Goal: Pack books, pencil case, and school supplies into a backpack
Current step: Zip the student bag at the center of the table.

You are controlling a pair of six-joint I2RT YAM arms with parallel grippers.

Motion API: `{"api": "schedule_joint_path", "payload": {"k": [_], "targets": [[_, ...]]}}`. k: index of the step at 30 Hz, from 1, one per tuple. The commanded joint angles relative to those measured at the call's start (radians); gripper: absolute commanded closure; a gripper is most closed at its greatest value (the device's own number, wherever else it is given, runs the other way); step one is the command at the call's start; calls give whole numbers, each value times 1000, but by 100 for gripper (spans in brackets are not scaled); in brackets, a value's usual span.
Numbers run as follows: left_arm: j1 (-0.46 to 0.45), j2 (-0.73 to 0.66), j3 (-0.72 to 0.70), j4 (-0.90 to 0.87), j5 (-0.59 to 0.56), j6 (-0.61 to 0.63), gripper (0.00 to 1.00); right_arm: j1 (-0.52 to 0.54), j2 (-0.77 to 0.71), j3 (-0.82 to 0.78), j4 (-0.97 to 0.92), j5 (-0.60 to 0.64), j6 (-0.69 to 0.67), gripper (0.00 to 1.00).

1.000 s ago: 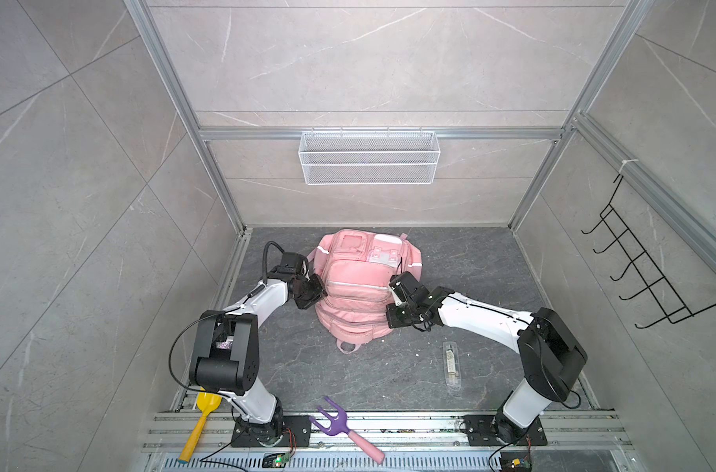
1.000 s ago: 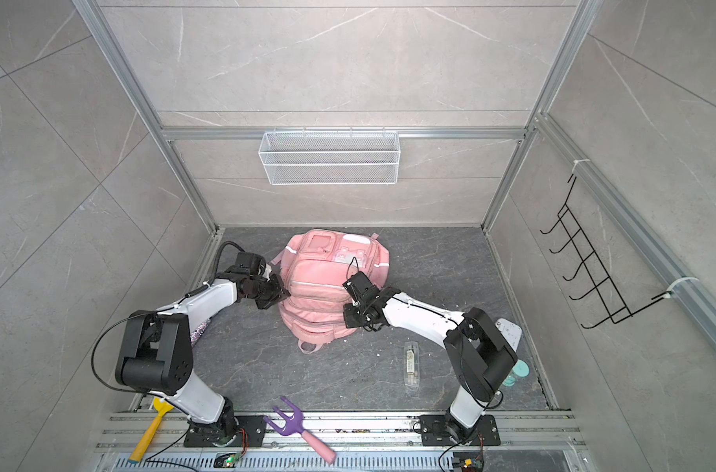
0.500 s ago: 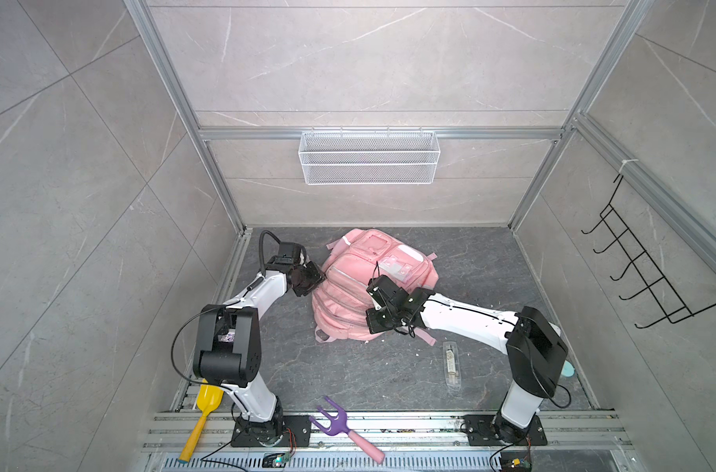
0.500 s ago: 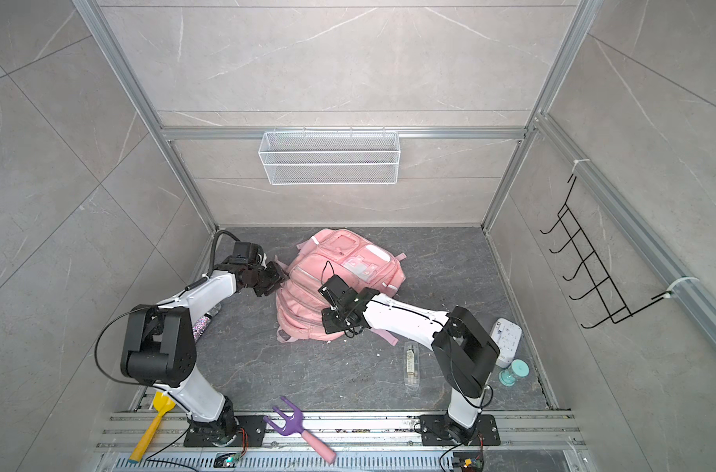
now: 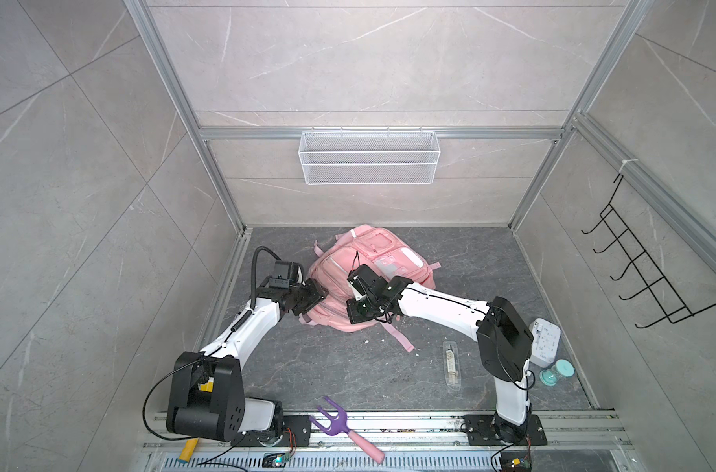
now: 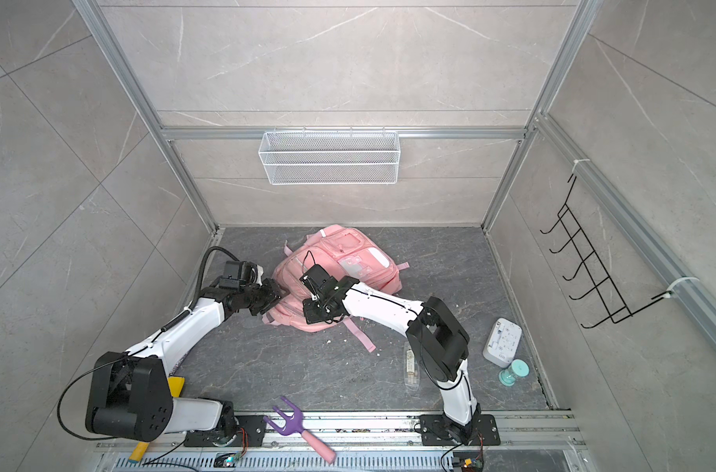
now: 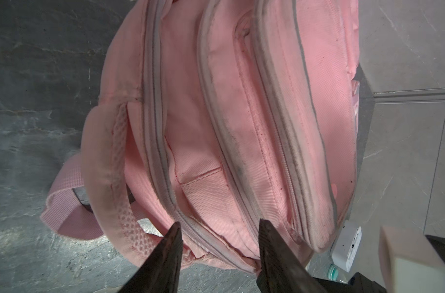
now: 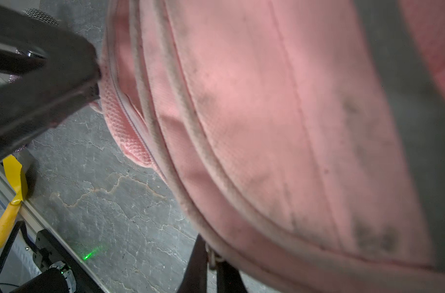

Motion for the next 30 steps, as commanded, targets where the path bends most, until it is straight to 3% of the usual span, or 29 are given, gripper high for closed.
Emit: {"api": "schedule_joint_path", "payload": {"k": [1, 12, 14, 16, 19, 24, 30], "targets": [[-6, 11, 11, 60, 23, -15, 49, 28, 1, 49, -4, -27, -19, 100], [-10, 122, 34, 139, 40, -29, 51, 64, -10, 16, -2, -13, -8, 100], [-10, 131, 34, 141, 36, -28, 61, 69, -13, 14, -3, -11, -9, 100], [-10, 133, 35, 138, 29, -25, 80, 71, -21, 5, -11, -3, -18, 100], [-9, 125, 52, 98, -1, -6, 100, 70, -51, -26, -30, 38, -30, 100], [5, 105, 78, 39, -42, 32, 100, 30, -148, -144, -35, 96, -52, 100], [41, 83, 75, 26, -42, 44, 100, -128, -282, -307, -26, 78, -68, 100]]}}
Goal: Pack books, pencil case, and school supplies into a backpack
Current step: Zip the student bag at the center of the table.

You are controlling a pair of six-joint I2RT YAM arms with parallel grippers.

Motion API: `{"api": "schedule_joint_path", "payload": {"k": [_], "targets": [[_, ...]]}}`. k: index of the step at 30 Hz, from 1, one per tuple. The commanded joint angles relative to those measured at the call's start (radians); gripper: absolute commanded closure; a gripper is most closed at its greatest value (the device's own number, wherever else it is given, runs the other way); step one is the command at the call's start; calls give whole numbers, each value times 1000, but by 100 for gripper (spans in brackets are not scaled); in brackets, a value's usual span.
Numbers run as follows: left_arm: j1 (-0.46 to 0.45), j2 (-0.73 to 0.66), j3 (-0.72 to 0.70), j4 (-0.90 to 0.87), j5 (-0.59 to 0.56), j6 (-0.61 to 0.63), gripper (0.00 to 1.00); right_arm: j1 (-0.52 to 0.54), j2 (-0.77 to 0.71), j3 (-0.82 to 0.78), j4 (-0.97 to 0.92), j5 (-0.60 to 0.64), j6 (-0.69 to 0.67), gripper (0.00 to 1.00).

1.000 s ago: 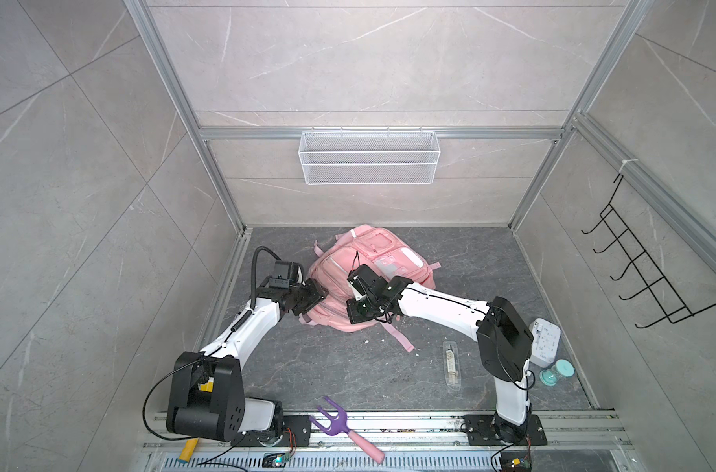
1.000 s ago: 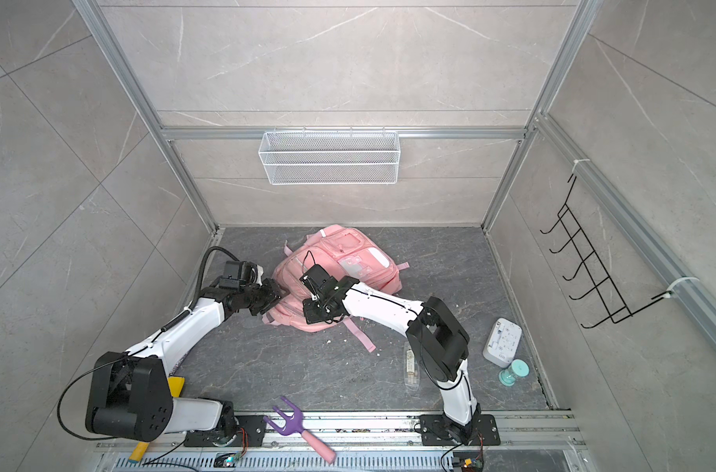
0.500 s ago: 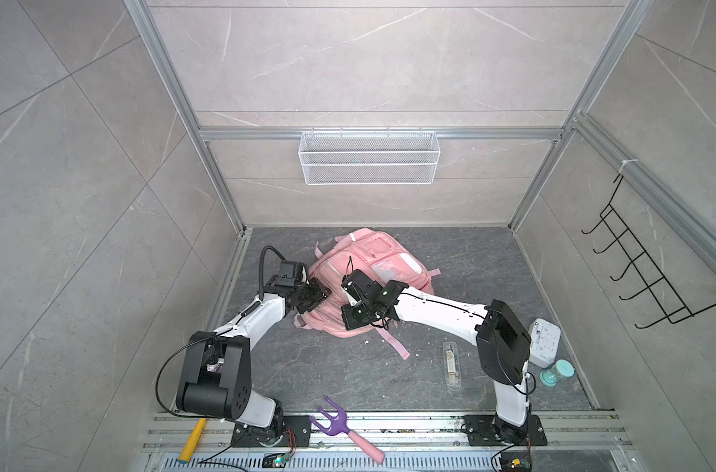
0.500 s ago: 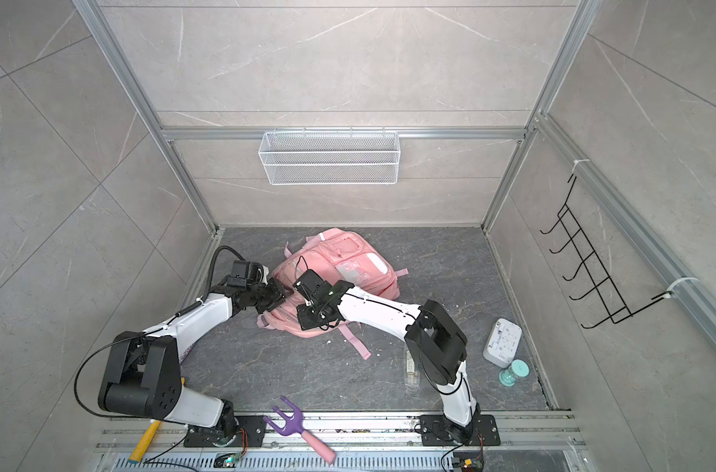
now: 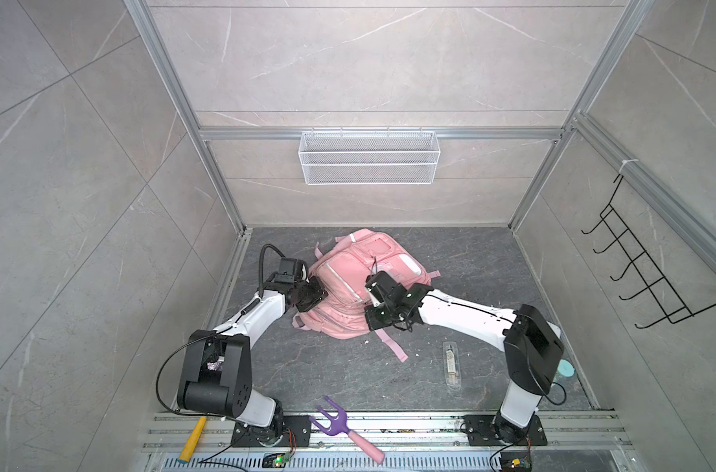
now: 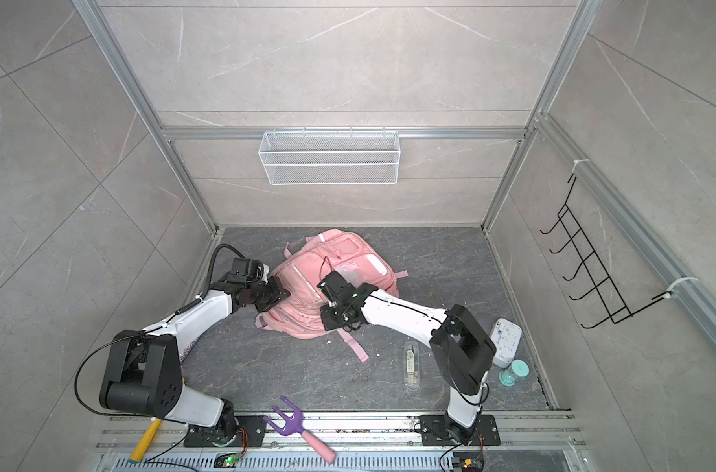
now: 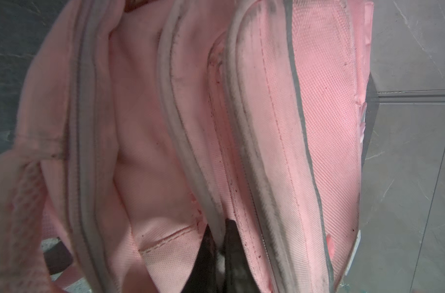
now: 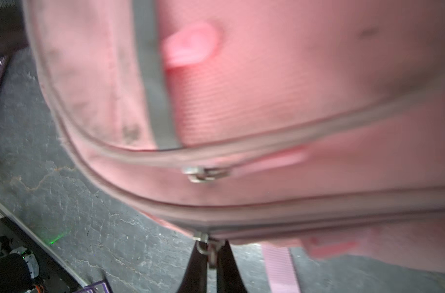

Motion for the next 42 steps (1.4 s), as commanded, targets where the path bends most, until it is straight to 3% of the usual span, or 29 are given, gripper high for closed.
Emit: {"api": "schedule_joint_path", "payload": {"k": [1, 6, 21, 27, 31, 37, 42], "targets": [[38, -43, 33, -33, -57, 49, 100, -96, -95, -76, -37, 15, -33, 100], [39, -57, 18, -28, -46, 39, 100, -225, -85, -131, -12, -11, -50, 100], [35, -97, -30, -42, -26, 50, 100, -294, -55, -100, 9, -71, -54, 99], [21, -72, -38, -28, -26, 46, 100, -285, -172, -183, 21, -81, -65, 75], [14, -49, -35, -17, -28, 43, 100, -272, -233, -227, 89, -182, -72, 48], [-1, -36, -26, -18, -33, 42, 100, -193, -201, -200, 197, -325, -52, 34], [-3, -43, -31, -22, -38, 40, 100, -148, -109, -138, 289, -404, -20, 30]]}}
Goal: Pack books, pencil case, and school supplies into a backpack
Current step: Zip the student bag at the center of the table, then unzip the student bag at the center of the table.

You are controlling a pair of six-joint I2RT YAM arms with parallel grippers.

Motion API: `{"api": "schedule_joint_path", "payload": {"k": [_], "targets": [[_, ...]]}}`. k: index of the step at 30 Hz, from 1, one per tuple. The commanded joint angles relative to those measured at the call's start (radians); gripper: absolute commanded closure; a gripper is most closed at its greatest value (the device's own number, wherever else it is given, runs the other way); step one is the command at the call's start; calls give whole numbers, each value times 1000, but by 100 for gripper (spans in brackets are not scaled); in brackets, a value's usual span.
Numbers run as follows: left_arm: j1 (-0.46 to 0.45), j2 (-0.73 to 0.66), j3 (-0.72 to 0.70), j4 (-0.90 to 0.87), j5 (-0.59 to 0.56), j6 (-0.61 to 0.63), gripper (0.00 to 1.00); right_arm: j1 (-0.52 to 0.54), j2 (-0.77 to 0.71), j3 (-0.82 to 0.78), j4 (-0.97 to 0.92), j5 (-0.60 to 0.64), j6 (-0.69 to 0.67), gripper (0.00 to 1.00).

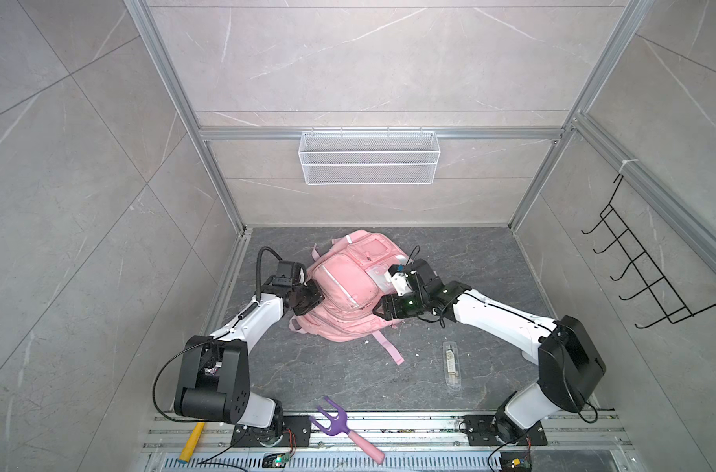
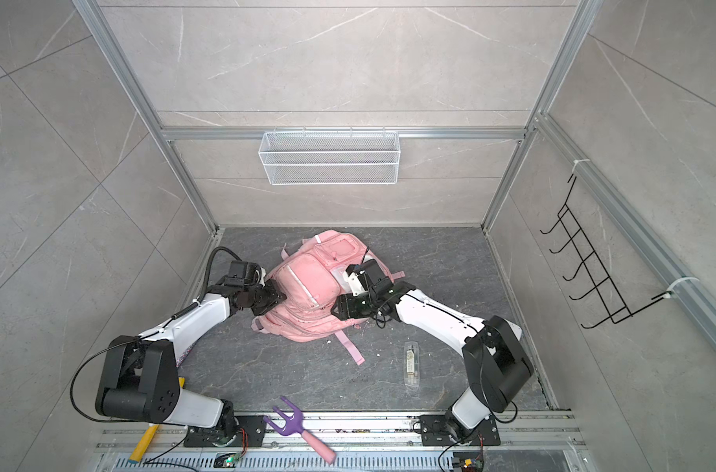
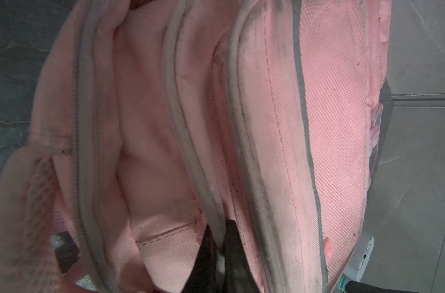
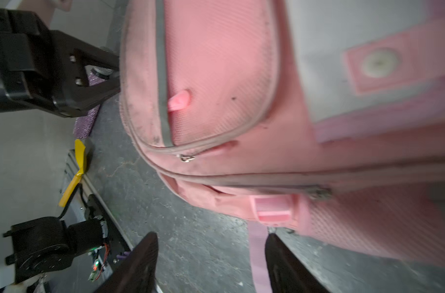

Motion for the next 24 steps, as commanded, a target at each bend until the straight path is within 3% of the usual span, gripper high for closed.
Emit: {"api": "schedule_joint_path", "payload": {"k": [1, 13, 24], "targets": [[-4, -13, 0, -5, -12, 28, 100, 12, 71, 56, 95, -84, 28, 30], [-5, -28, -21, -3, -10, 26, 100, 8, 213, 132, 153, -98, 58, 27], [-7, -33, -25, 4, 1, 19, 100, 8, 239, 137, 133, -6, 32, 27]]}}
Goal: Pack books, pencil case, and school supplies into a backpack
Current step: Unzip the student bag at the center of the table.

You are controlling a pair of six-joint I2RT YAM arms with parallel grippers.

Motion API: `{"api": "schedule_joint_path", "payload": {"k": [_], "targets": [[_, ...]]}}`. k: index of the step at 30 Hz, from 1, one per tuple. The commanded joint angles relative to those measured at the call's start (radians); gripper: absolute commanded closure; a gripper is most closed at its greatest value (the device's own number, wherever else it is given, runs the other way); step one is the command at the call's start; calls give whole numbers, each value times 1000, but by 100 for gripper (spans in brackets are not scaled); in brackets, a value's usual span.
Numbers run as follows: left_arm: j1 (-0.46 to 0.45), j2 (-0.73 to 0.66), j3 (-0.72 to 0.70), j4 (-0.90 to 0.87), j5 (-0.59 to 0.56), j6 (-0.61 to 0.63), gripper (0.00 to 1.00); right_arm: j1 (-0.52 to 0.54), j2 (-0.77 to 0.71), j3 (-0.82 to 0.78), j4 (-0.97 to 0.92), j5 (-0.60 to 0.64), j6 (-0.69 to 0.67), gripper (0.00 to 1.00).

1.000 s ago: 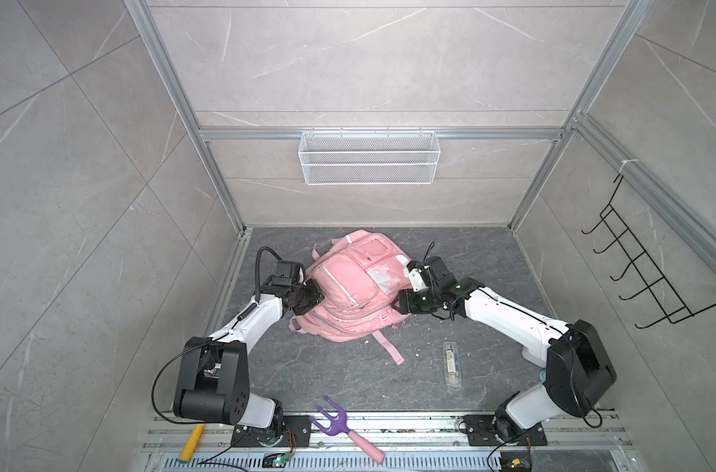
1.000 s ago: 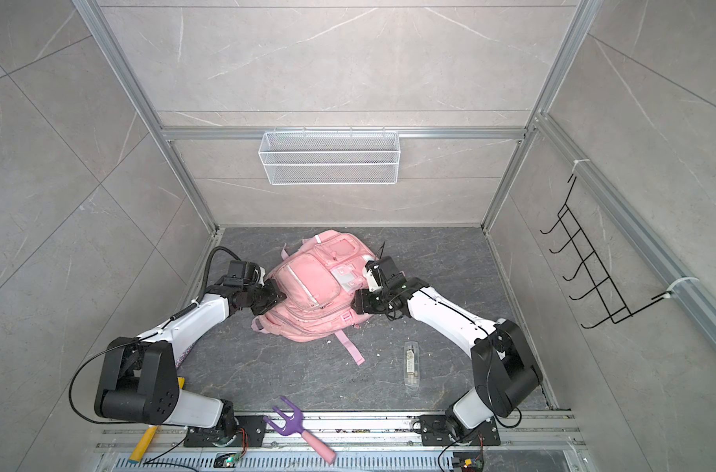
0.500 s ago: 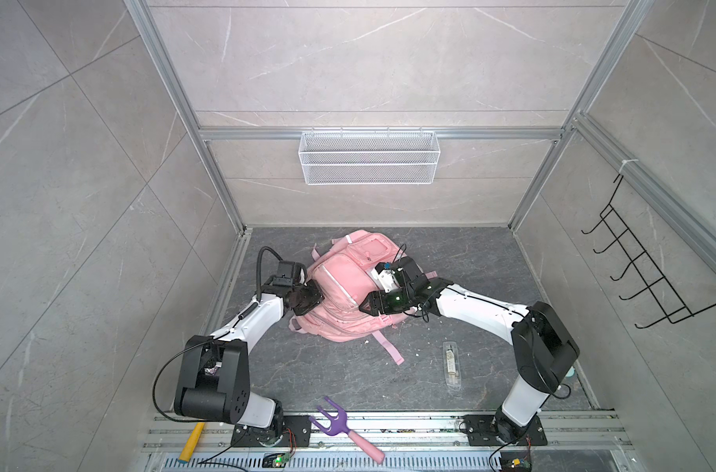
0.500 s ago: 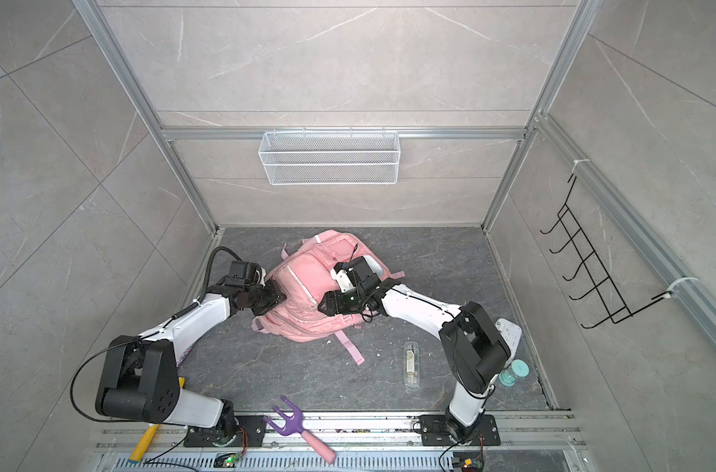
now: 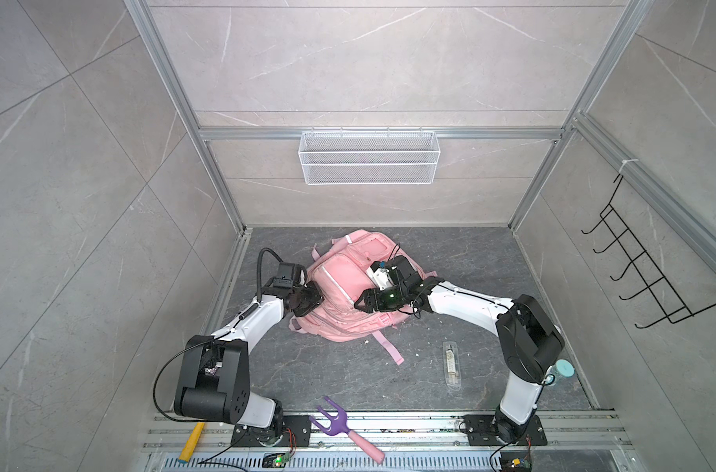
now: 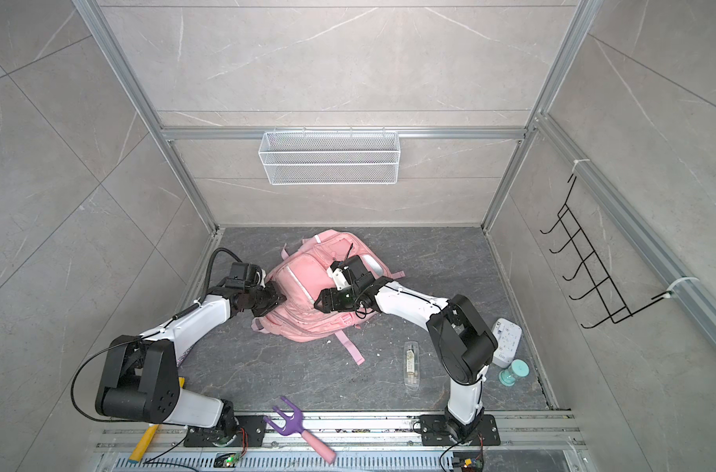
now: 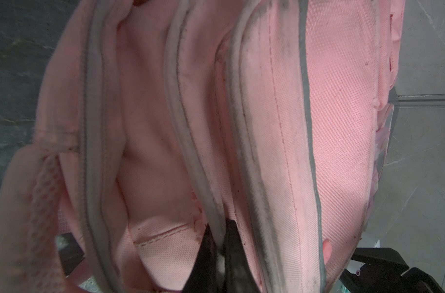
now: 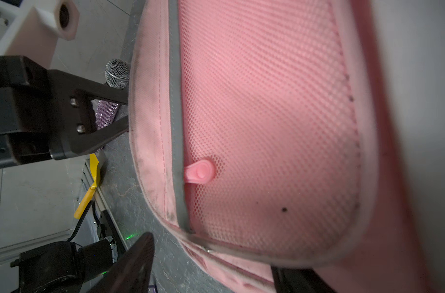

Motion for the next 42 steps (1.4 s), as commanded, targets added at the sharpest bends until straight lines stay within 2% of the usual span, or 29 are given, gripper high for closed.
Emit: {"api": "schedule_joint_path", "payload": {"k": [1, 6, 12, 16, 20, 25, 28, 34, 42], "targets": [[-2, -33, -3, -12, 15, 19, 100, -2, 14, 8, 0, 65, -11, 27], [-5, -30, -1, -12, 15, 18, 100, -2, 27, 2, 16, 99, -20, 27], [-17, -17, 7, -3, 13, 8, 100, 24, 28, -4, 59, -8, -6, 27], [-20, -1, 15, 2, 13, 4, 100, 58, -6, -26, 18, -25, -24, 27], [-22, 9, 26, 5, 11, 5, 100, 60, -98, -113, 16, -31, -1, 28], [-23, 18, 25, 11, 7, 4, 100, 79, -242, -231, 68, -104, 50, 28], [-25, 26, 25, 15, 9, 2, 100, 90, -272, -260, 61, -134, 63, 28], [-26, 21, 23, 15, 8, 0, 100, 92, -269, -245, -36, 58, -1, 29], [-33, 11, 20, 5, 2, -2, 100, 122, -150, -78, -103, 209, -63, 31]]}}
